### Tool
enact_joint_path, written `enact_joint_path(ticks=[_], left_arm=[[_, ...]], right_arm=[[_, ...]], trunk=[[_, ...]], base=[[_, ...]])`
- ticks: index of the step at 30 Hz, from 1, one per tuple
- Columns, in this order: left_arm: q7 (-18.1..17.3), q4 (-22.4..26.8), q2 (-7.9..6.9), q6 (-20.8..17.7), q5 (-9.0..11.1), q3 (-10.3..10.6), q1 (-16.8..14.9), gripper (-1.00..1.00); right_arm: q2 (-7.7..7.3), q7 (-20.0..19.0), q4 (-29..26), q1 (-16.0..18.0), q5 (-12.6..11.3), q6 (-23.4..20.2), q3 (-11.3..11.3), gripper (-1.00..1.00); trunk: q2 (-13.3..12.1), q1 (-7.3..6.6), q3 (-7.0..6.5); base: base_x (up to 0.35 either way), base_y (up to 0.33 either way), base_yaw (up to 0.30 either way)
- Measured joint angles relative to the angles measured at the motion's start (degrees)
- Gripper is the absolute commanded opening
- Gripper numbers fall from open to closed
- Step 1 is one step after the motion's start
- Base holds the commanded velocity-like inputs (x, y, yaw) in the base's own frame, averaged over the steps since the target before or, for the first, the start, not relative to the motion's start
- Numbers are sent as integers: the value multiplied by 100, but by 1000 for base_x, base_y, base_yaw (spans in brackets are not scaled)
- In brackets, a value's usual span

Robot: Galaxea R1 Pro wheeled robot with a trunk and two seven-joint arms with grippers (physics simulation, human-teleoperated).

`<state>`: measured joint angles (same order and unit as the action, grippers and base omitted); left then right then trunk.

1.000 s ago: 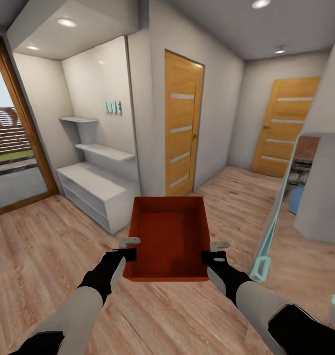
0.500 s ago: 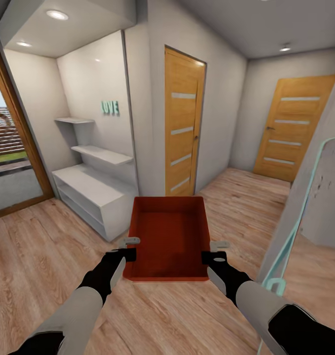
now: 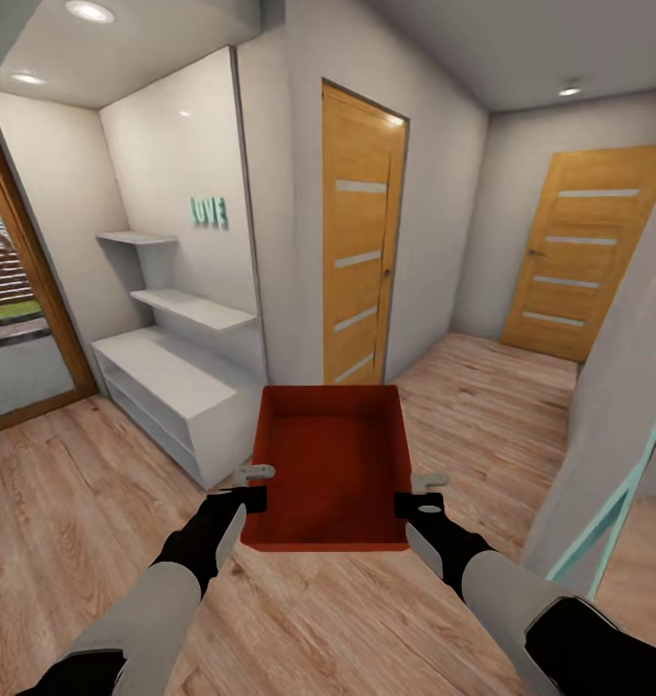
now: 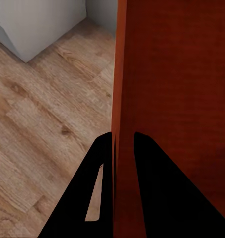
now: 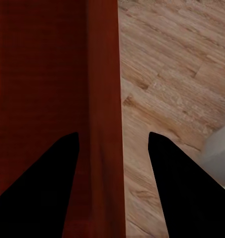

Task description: Move the two storage containers from the living room to the garage. In the garage, place one container on the floor and stack the other container on top of it (either order is fine).

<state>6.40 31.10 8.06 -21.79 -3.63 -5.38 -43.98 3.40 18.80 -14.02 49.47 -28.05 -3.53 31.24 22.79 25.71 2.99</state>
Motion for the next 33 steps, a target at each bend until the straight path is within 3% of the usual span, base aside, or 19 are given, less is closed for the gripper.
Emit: enact_joint_path(ticks=[21, 33], left_arm=[[-1, 0, -2, 1, 9, 2, 3, -100], [-3, -3, -7, 5, 15, 7, 2, -100]], right_arm=[[0, 1, 1, 0, -6, 0, 6, -100], [4, 13, -1, -1, -10, 0, 10, -100]], trunk=[[0, 0, 0], [0, 0, 0]], base=[[322, 0, -3], [322, 0, -216]])
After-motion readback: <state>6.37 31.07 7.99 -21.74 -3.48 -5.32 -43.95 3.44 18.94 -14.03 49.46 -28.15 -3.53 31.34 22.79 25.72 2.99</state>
